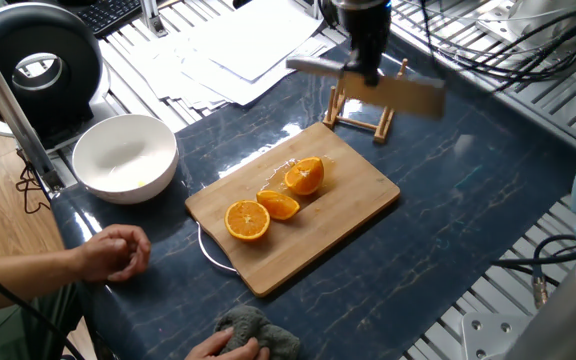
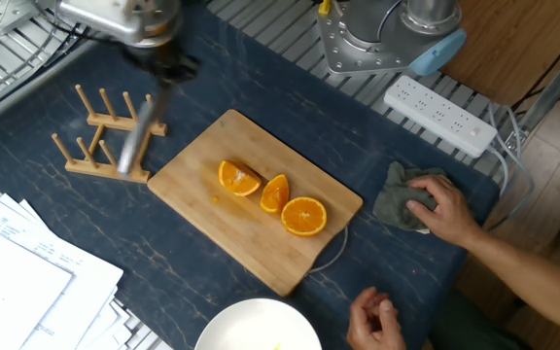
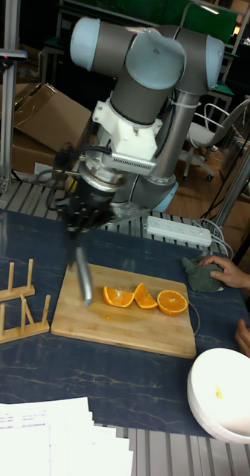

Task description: Chop the orange

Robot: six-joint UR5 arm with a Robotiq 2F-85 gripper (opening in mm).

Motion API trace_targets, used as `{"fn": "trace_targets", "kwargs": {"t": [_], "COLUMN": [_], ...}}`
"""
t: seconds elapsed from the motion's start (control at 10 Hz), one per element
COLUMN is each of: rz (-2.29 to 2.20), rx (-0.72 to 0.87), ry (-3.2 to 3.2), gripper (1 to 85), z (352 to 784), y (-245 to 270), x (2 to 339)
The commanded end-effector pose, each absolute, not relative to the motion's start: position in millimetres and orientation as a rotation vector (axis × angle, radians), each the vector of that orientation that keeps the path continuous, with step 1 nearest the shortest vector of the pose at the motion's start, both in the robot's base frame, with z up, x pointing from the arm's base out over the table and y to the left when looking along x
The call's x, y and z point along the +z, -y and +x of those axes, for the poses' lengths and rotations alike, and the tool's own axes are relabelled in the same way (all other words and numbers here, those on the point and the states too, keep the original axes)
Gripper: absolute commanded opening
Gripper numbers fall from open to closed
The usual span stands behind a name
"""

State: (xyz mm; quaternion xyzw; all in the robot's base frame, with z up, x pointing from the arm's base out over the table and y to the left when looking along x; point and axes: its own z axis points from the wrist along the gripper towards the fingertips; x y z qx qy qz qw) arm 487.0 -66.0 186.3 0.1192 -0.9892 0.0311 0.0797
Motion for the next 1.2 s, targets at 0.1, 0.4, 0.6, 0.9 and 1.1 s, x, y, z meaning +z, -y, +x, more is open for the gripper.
{"fn": "trace_targets", "kwargs": {"t": [0.1,0.4,0.6,0.9,1.1], "rz": [0.325,0.164,0.109,0.009,0.009], "rx": [-0.085,-0.311,-0.325,-0.159,-0.205], "ry": [3.023,3.003,2.990,3.061,3.042], "gripper": [1.3,1.3,1.3,1.3,1.3], "z": [510,511,515,549,547], "y": [28,-39,-36,-8,-25], "x": [178,175,168,142,135]}}
